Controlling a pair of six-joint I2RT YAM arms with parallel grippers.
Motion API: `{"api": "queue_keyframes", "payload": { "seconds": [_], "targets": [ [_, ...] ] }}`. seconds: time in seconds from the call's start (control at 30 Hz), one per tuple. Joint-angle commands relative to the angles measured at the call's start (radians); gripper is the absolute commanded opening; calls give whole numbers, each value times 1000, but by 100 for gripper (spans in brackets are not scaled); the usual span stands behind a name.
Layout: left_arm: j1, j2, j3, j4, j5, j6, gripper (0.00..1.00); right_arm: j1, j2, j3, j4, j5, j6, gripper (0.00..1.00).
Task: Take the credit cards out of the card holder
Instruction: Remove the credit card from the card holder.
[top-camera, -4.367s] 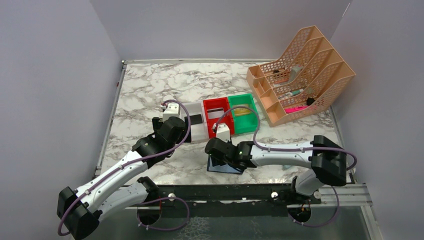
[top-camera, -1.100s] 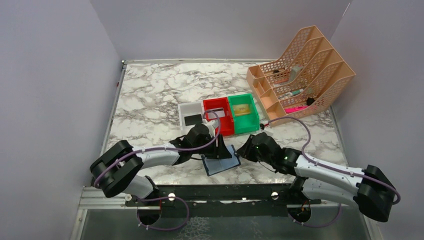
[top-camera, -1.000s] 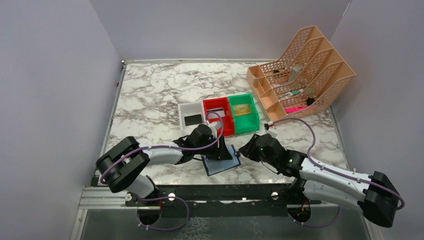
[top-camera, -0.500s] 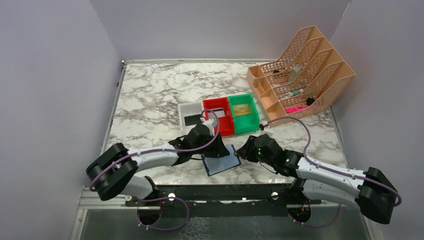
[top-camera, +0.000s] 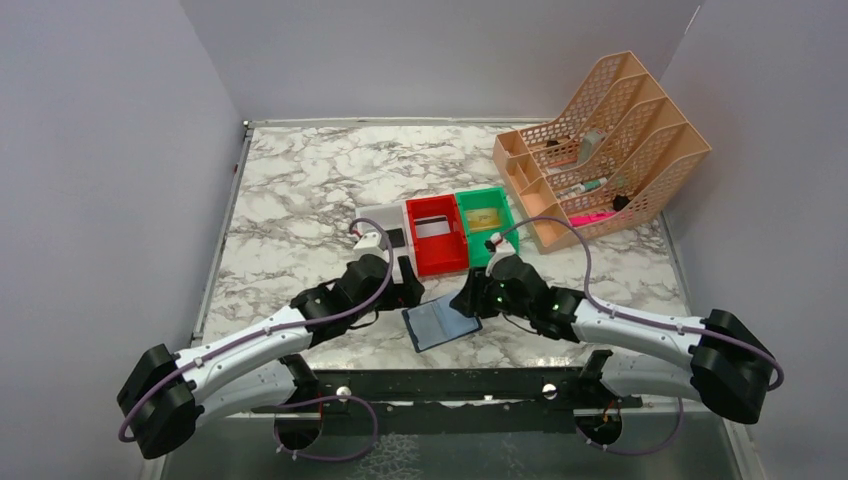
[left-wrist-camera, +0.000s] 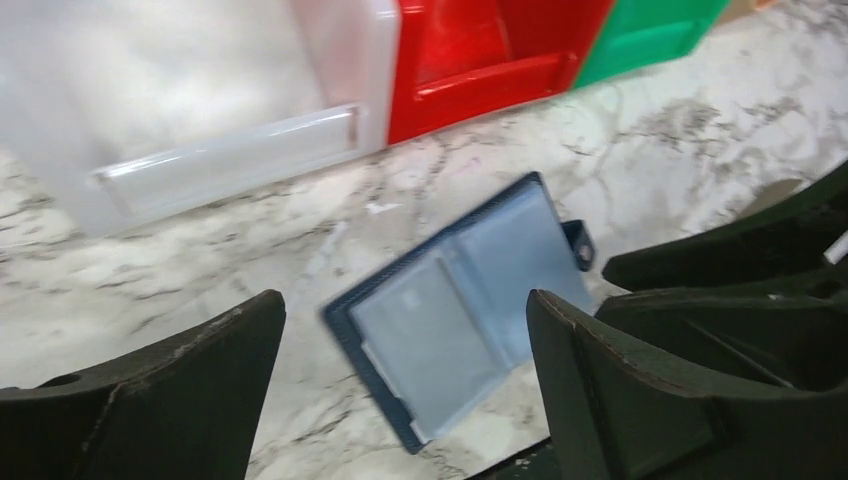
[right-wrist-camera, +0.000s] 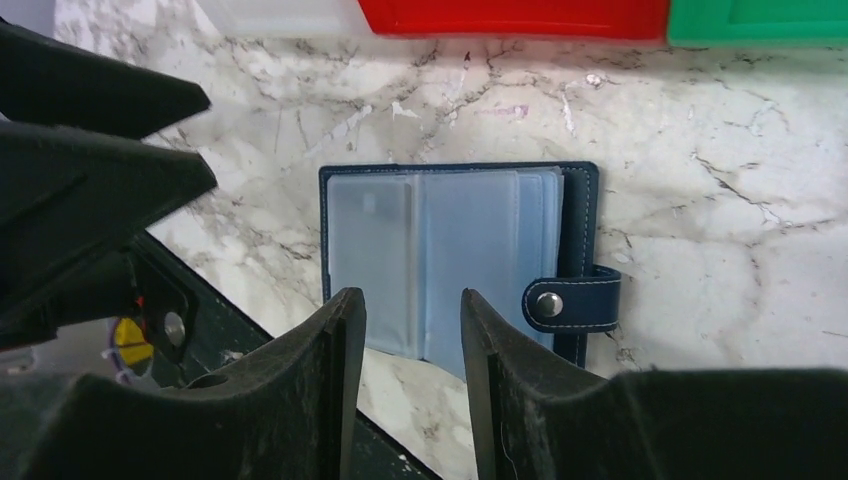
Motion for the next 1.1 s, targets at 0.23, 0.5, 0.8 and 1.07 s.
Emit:
{"api": "queue_keyframes", "payload": {
  "seconds": [0.23,0.5,0.8,1.07],
  "targets": [
    [137,-126,5,-232,-109,-10,99,220,214,208,-162,200,-84,47],
    [196,-169,-3,-271,-102,-23,99,350,381,341,-267,309,-100,52],
    [197,-242,-21,-274,-113,-39,99,395,547,477,-370,362,-126,59],
    [197,-246,-25,-273,-102,-42,99,400,622,545,-447,402,-144,63]
  ]
}}
